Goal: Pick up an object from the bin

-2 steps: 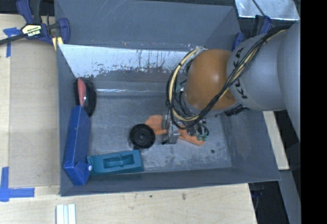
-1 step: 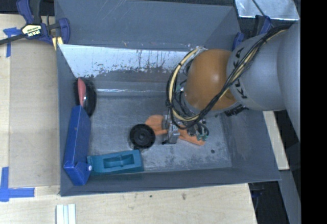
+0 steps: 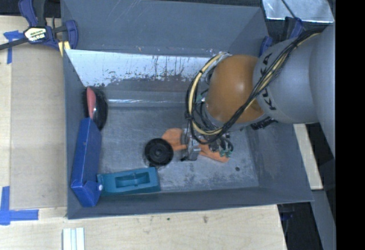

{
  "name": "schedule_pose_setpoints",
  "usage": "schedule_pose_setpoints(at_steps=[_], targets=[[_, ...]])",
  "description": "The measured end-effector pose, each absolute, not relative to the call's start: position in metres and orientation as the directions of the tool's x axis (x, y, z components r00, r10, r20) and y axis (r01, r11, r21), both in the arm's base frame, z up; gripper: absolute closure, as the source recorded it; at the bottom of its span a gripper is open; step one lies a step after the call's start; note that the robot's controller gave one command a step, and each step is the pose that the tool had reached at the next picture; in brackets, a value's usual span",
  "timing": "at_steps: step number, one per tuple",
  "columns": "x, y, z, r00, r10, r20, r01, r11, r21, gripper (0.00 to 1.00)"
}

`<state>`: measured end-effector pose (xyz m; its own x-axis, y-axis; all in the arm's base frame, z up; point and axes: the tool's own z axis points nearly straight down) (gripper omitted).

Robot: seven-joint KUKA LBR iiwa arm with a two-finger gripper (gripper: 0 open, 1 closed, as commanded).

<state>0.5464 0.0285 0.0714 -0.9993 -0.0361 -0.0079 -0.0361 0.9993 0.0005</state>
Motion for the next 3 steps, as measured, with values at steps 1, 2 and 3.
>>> schedule_pose_setpoints(at_steps=[1,2,3], targets=[[0.5464,0.0284,0.0714,-0.999,-0.036,-0.008,-0.036,0.999,0.001,1.00],[0.5454,0.0283,0.0704,-0.999,-0.036,-0.005,-0.036,0.999,0.000,0.00],[0.5461,0.0282,0.0711,-0.999,-0.036,-0.007,-0.036,0.999,0.000,1.00]])
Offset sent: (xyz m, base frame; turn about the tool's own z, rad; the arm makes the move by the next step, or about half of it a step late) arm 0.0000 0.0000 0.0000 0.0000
